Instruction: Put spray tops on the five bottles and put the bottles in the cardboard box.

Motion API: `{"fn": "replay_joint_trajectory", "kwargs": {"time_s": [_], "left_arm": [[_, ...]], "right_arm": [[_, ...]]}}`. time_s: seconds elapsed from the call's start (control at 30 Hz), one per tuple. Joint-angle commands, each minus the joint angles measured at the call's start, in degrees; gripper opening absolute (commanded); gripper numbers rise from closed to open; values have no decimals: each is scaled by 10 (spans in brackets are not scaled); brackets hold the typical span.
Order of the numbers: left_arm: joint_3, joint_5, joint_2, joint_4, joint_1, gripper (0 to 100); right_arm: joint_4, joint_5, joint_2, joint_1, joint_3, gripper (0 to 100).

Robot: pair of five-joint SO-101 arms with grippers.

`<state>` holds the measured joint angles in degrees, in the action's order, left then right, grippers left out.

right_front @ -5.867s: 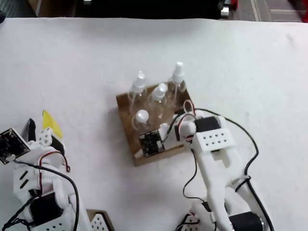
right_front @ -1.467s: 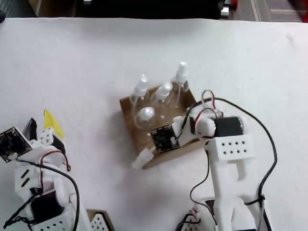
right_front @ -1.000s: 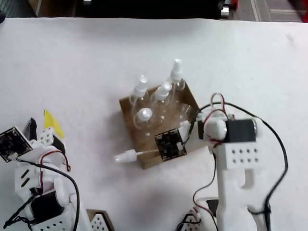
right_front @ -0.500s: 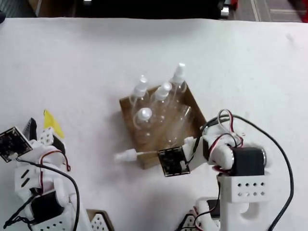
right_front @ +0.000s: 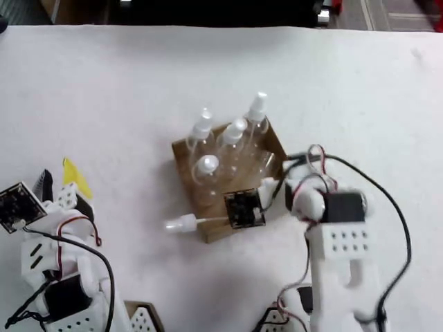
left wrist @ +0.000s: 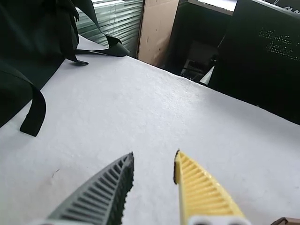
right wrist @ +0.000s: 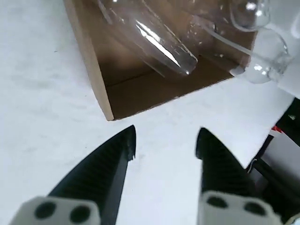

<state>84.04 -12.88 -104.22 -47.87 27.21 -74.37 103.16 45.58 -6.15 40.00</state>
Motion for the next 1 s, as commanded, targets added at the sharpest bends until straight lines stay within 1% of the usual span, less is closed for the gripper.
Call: {"fn": "replay_joint_trajectory", "kwargs": {"time_s": [0.0,0.07,0.13,0.2,0.37,0.5,0.6,0.83,0.97], "left_arm": [[-3,4,-6,17,-4,139],[-3,4,-6,17,-4,139],[-3,4,-6,17,-4,139],[-4,4,-6,17,-4,139],[-4,4,-6,17,-4,139],[-5,4,-6,17,-6,139],[-5,4,-6,17,-7,139],[-5,4,-6,17,-7,139],[-4,4,-6,17,-7,139]], "right_arm": [[9,-4,-69,-18,-60,269],[9,14,-102,-21,-74,263],[13,65,-128,-22,-77,243],[27,97,-146,-22,-78,214],[100,101,-192,-22,-76,143],[131,101,-248,-48,-78,111],[145,98,-277,-58,-79,125],[145,98,-284,-57,-76,204],[146,97,-286,-62,-65,215]]}}
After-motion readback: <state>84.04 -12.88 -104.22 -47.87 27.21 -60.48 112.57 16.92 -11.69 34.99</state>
